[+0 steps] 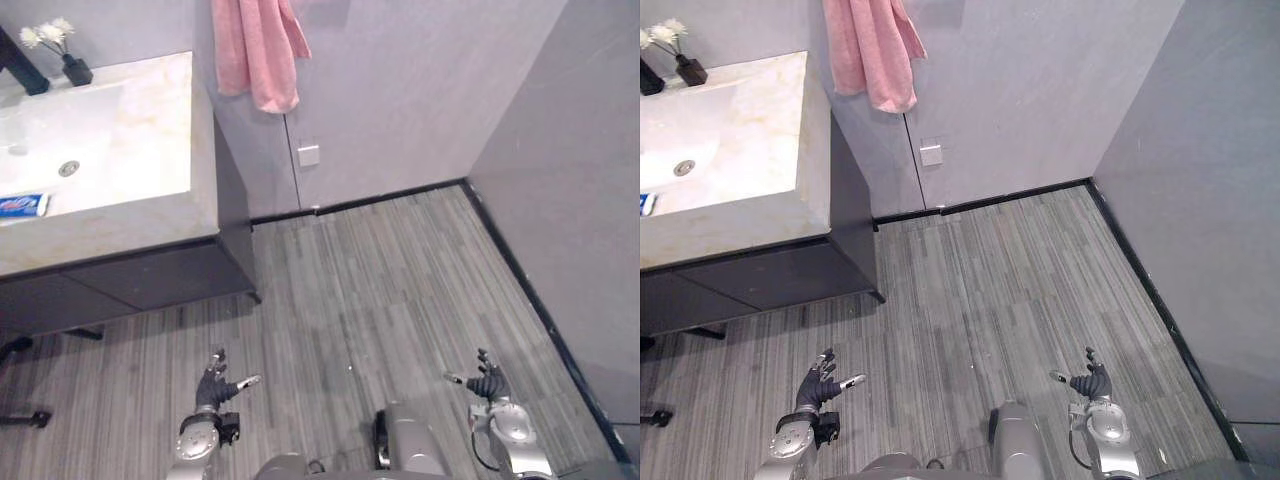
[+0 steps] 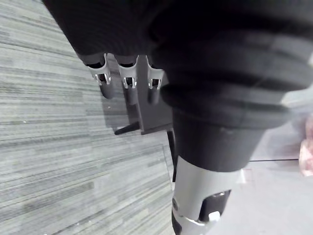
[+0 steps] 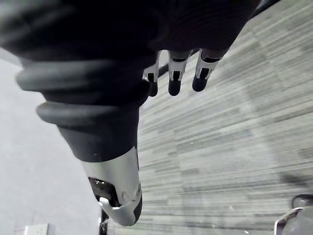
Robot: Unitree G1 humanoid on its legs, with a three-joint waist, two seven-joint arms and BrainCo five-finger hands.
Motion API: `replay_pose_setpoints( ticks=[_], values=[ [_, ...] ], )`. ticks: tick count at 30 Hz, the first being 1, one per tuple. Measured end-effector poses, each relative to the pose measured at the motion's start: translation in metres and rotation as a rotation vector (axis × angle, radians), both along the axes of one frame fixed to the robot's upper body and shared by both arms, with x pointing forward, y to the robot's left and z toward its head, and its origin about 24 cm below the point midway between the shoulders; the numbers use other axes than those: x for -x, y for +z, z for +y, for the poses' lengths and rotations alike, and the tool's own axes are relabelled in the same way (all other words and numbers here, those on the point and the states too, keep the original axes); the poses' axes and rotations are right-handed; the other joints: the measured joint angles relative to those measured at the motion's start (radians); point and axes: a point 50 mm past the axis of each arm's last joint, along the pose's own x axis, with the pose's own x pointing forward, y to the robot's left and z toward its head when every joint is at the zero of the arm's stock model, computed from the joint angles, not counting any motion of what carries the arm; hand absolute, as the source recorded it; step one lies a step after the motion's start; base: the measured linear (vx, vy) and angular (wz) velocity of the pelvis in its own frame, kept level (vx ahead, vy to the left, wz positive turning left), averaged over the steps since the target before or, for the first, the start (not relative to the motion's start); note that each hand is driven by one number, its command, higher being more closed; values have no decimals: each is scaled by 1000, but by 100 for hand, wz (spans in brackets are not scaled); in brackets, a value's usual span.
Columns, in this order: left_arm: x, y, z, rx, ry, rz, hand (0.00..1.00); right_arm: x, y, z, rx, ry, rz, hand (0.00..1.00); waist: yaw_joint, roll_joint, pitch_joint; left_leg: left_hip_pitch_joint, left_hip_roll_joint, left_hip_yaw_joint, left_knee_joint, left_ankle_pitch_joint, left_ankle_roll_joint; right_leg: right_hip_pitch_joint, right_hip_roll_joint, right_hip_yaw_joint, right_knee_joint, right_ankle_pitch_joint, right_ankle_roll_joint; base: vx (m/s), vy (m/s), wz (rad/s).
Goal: Organize washtable
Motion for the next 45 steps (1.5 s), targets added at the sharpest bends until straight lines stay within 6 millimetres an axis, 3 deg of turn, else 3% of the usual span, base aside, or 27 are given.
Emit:
replay_pose_setpoints(
  ticks=[1, 2, 4, 5, 6, 7, 9, 11, 14, 15, 16, 17, 18, 20, 21, 22, 24, 25, 27, 29, 30, 31, 34, 39, 41, 44, 45],
  values=[
    [-1, -1, -3, 11, 2, 2, 0, 0, 1, -3, 10, -3, -1, 0, -9, 19, 1, 8, 15, -13, 10, -5, -10, 1, 1, -14, 31, -6, -21, 602, -122, 28],
    [-4, 0, -5, 16, -3, -8, 0, -6, 5, -2, 14, -2, -18, 0, -9, 37, -3, -16, 42, -22, 55, 35, -67, -1, 7, -40, 60, -45, -38, 600, -139, 21],
    [-9, 2, -12, 36, -5, -23, 0, -11, 9, -3, 20, 4, -38, 0, -11, 36, -1, -86, 41, -41, 234, 177, -56, 54, -5, -43, 42, -89, -44, 594, -157, 18],
    [-7, 0, -16, 54, 0, -19, 0, -10, 8, -2, 22, 9, -35, 0, -8, 36, 6, -150, 52, -56, 429, 358, -38, 161, -6, -40, -29, -104, -43, 606, -165, 10],
    [-4, -3, -18, 61, 2, -11, 0, -10, 7, 2, 16, 23, -31, 0, -1, 24, 16, -212, 94, -49, 623, 358, -29, 278, 2, -38, -106, -104, -44, 703, -168, 8],
    [-4, -3, -18, 61, 2, -9, 0, -11, 7, 5, 13, 30, -35, 0, 0, 27, 18, -245, 108, -36, 707, 330, -5, 333, 3, -37, -140, -104, -44, 556, -113, -2],
    [-4, -3, -18, 61, 4, -11, 0, -15, 7, 11, -4, 36, -51, 0, 41, 4, 30, -379, 117, 1, 819, 253, 23, 498, -1, -8, -267, -104, -44, 562, -50, -29],
    [-4, -3, -17, 61, 6, -12, 0, -18, 7, 12, -10, 36, -50, 0, 59, 4, 31, -496, 96, 0, 725, 215, 21, 570, -11, 3, -341, -120, -21, 481, 36, -26],
    [-4, -4, -20, 70, 6, -9, 0, -16, 1, 9, -16, 14, -22, 0, 74, -7, 53, -579, 21, 3, 398, 217, 8, 661, -55, 5, -363, -176, 27, 455, 126, -10],
    [-1, -6, -22, 78, 13, 1, 0, -10, -2, 5, -15, -7, -3, 0, 80, 4, 49, -563, -5, -3, 164, 285, -37, 695, -56, 5, -381, -198, 45, 490, 203, -25],
    [5, -9, -22, 76, 30, 19, 0, -7, -4, 3, -9, -20, 15, 0, 82, 26, 39, -565, 2, -15, 85, 435, 18, 729, -43, 19, -389, -237, 71, 510, 227, -24],
    [7, -11, -18, 69, 43, 30, 0, -7, -7, 6, -18, -22, 25, 0, 81, 10, 37, -566, -16, -6, 113, 410, 67, 739, -66, 27, -382, -250, 73, 619, 296, -6],
    [5, -10, -19, 74, 58, 28, 0, -7, -8, 8, -19, -19, 29, 0, 76, -12, 30, -576, -50, -2, 136, 362, 85, 714, -102, 31, -325, -250, 73, 654, 302, 17],
    [3, -10, -24, 89, 48, 25, 0, -6, -8, 8, -13, -26, 32, 0, 77, -22, 30, -555, -74, 15, 157, 307, 105, 642, -144, 56, -122, -246, 81, 598, 274, 10],
    [4, -12, -27, 93, 33, 36, 0, -4, -10, 10, -16, -23, 40, 0, 76, -34, 32, -506, -96, 19, 151, 281, 121, 581, -172, 83, 62, -208, 141, 431, 190, -3],
    [5, -12, -28, 95, 31, 42, 0, -4, -11, 12, -21, -21, 40, 0, 74, -39, 33, -473, -107, 17, 141, 265, 124, 550, -181, 98, 162, -203, 167, 524, 203, 3],
    [5, -14, -31, 101, 35, 51, 0, -5, -13, 19, -26, -2, 44, 0, 63, -42, 33, -331, -124, -1, 91, 237, 130, 437, -177, 98, 449, -241, 127, 503, 128, 17],
    [5, -14, -30, 98, 39, 50, 0, -5, -13, 21, -26, 9, 45, 0, 59, -43, 32, -301, -126, -8, 75, 238, 130, 412, -174, 82, 467, -255, 117, 528, 54, 29],
    [0, -10, -26, 77, 51, 34, 0, -6, -13, 24, -27, 23, 40, 0, 40, -42, 32, -218, -121, -59, 34, 238, 129, 317, -129, 56, 365, -291, 72, 425, -29, 50],
    [-4, -8, -24, 66, 63, 19, 0, -6, -13, 24, -26, 21, 42, 0, 32, -43, 31, -190, -107, -72, 33, 236, 124, 273, -83, 81, 146, -279, 80, 312, -101, 65],
    [-2, -9, -22, 60, 67, 24, 0, -4, -14, 24, -29, 19, 48, 0, 32, -51, 26, -176, -110, -82, 37, 223, 96, 273, -62, 103, -22, -206, 71, 429, -176, 84],
    [1, -13, -23, 64, 69, 48, 0, 5, -19, 21, -29, 5, 73, 0, 26, -53, 22, -149, -116, -124, 48, 187, 46, 279, -63, 109, -69, -64, 38, 426, -169, 63],
    [6, -17, -27, 79, 75, 68, 0, 8, -22, 23, -41, -7, 84, 0, 37, -19, -3, -155, -60, -141, 58, 188, 25, 322, -33, 60, -123, -81, 11, 342, -200, 35],
    [1, -13, -38, 116, 75, 36, 0, 24, -28, 29, -84, -39, 105, 0, 53, -23, 1, -238, -7, -79, 321, 193, -22, 453, -36, -2, -185, -106, -7, 159, -114, 38],
    [3, -11, -37, 121, 83, 28, 0, 23, -27, 28, -92, -59, 93, 0, 53, -23, 4, -259, 19, -60, 258, 178, -10, 477, -41, -3, -200, -107, -8, 85, 6, -1],
    [3, -11, -36, 118, 84, 28, 0, 25, -28, 22, -84, -93, 98, 0, 50, 19, -12, -237, 21, -105, 31, 267, -26, 470, -38, -1, -183, -125, 25, 25, 104, 7],
    [2, -9, -37, 115, 66, 17, 0, 28, -29, 25, -90, -96, 103, 0, 51, 7, -17, -232, 9, -103, 8, 271, -23, 466, -51, -1, -179, -128, 32, 24, 142, 8]
  ],
)
